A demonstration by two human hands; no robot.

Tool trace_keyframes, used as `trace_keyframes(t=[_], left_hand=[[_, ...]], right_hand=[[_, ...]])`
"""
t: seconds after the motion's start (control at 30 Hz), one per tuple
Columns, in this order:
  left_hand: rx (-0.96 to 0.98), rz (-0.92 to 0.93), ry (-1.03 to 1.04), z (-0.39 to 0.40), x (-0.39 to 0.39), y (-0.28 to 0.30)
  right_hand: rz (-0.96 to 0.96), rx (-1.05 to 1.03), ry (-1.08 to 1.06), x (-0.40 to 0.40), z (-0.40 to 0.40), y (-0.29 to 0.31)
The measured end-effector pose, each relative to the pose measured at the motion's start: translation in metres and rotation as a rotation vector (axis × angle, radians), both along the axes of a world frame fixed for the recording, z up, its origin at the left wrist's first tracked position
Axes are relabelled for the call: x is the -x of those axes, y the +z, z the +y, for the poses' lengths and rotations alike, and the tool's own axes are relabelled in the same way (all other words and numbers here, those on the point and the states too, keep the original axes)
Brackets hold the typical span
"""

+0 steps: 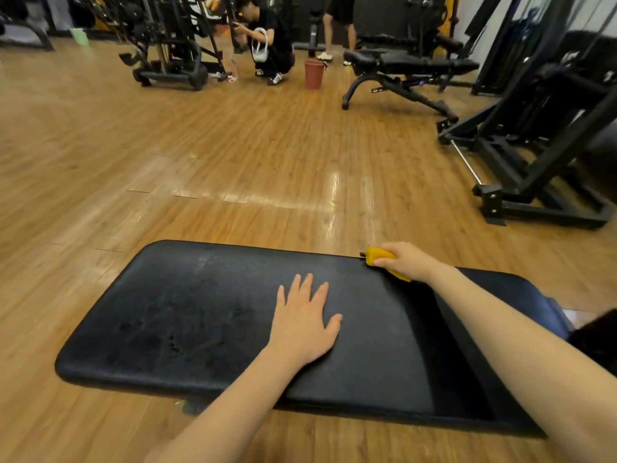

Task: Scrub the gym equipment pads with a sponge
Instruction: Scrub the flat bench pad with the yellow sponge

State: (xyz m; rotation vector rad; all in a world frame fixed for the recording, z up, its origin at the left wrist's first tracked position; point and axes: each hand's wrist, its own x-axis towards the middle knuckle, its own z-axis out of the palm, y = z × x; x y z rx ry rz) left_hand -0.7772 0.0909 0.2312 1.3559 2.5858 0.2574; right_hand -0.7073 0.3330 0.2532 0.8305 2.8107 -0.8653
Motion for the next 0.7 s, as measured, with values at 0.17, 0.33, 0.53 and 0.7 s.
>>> trace_keyframes(t=[0.17,0.33,0.53,0.7], left_hand=[[-0.001,0.063,0.01,0.007,0.0,-0.012],[-0.008,0.079,0.009,0.007,0.0,-0.014],[-0.009,0.084,0.015,0.008,0.001,-0.015],[-0.002,0.101,0.027,0.009,0.0,-0.016]], right_hand=[[-0.016,-0.025,-0.065,-0.049,0.036,0.001],[-0.001,-0.015,-0.144,-0.085,0.059,0.003],[-0.017,-0.084,-0.258,-0.124,0.092,-0.003],[0.0,-0.102,-0.325,-0.138,0.103,-0.008]])
